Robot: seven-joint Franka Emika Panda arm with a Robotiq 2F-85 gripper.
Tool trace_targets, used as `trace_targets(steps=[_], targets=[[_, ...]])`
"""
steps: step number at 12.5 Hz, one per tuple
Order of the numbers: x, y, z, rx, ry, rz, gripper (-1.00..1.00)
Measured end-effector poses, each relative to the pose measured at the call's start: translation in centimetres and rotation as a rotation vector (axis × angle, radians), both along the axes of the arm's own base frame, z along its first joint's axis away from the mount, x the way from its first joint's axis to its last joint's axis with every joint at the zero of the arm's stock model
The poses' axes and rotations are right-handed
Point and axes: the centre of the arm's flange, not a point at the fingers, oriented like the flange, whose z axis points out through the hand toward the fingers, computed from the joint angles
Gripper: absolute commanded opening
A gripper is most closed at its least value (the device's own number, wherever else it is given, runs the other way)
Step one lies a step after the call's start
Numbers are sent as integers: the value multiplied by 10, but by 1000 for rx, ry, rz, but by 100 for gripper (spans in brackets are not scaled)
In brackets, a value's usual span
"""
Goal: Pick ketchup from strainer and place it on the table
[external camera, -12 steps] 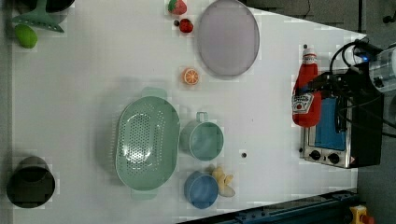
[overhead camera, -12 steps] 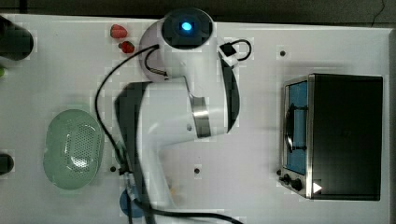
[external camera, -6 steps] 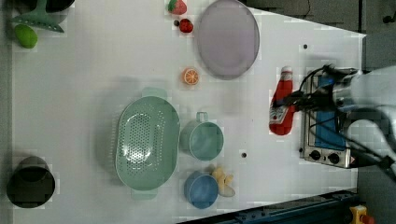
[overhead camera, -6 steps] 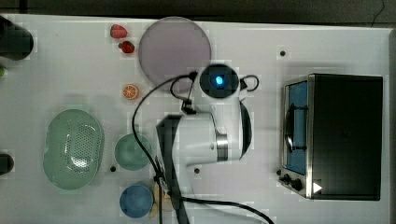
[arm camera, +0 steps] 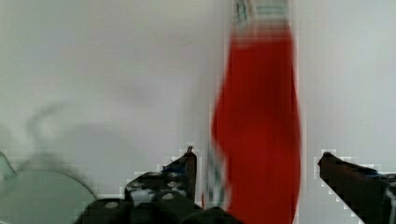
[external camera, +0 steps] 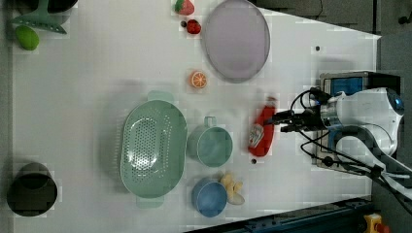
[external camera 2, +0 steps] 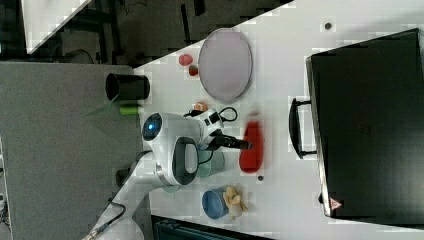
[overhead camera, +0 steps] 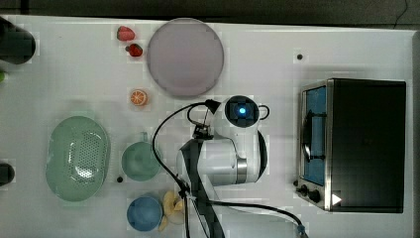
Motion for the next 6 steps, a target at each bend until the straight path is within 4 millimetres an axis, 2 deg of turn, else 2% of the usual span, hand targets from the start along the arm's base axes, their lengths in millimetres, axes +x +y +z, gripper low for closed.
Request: trace_targets(steps=[1, 3, 4, 6], targets=[[1, 0, 2, -6, -3, 6, 100], [12, -3, 23, -39, -46, 11, 100], [21, -6, 43, -71, -75, 15, 100], [43, -10, 106, -151, -136, 12, 100]])
